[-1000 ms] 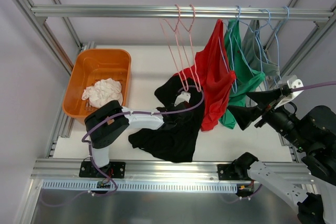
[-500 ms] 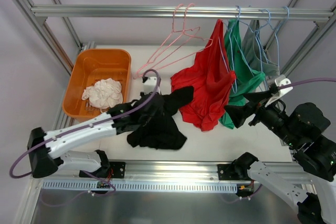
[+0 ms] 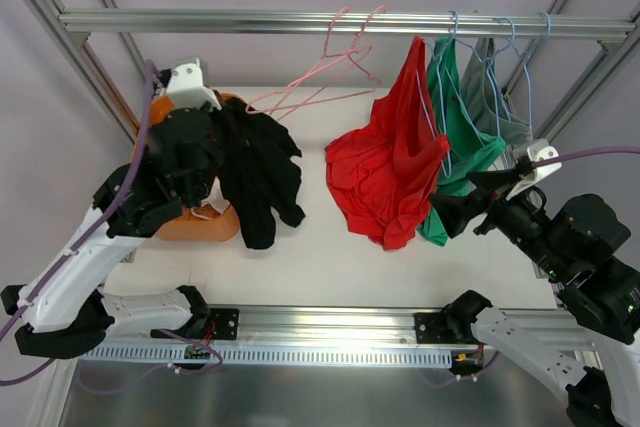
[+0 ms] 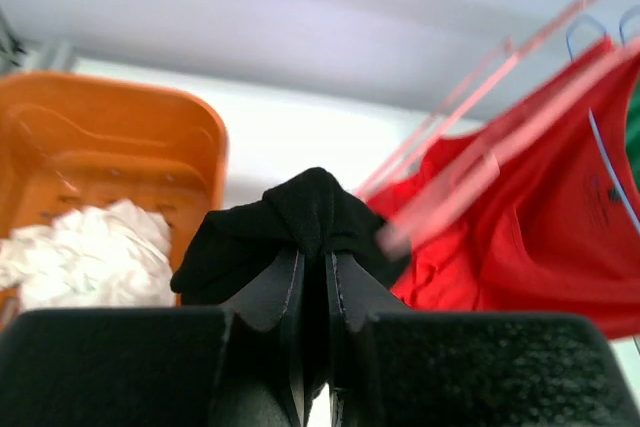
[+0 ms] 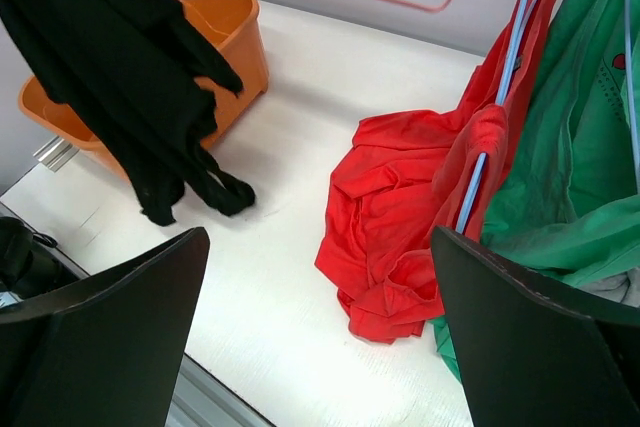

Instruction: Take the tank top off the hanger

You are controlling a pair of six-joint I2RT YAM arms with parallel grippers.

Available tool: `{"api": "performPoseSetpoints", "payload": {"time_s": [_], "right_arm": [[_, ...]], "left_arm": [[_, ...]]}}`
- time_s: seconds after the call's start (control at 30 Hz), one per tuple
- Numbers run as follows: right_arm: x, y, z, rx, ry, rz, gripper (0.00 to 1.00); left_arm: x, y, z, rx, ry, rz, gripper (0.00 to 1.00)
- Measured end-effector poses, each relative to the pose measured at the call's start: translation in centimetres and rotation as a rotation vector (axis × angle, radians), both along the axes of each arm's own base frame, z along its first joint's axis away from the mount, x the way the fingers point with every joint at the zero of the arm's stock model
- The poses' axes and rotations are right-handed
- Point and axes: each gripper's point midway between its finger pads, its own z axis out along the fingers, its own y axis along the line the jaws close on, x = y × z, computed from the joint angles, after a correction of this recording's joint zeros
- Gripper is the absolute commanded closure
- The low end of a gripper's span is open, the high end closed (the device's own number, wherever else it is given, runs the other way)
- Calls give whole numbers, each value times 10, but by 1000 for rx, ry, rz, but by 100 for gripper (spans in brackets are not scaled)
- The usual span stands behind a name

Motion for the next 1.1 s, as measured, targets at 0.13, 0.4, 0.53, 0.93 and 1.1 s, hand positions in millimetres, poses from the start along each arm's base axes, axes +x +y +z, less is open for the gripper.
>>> {"api": "performPoseSetpoints", "payload": {"time_s": [0.13, 0.4, 0.53, 0.93, 1.1], "right_arm": [[1, 0, 1, 1, -2, -2, 1], [3, 2, 0, -6, 1, -2, 1], [5, 4, 0, -7, 3, 0, 0], [16, 17, 2, -10, 13, 23, 0], [16, 20, 5, -3, 6, 34, 1]], "left_arm": [[2, 29, 35, 1, -57, 74, 100], [-7, 61, 50, 39, -98, 149, 100], [-6, 82, 46, 80, -87, 222, 100], [-32, 145, 152, 53, -256, 403, 100], [-20, 165, 161, 100, -263, 513, 100]]}}
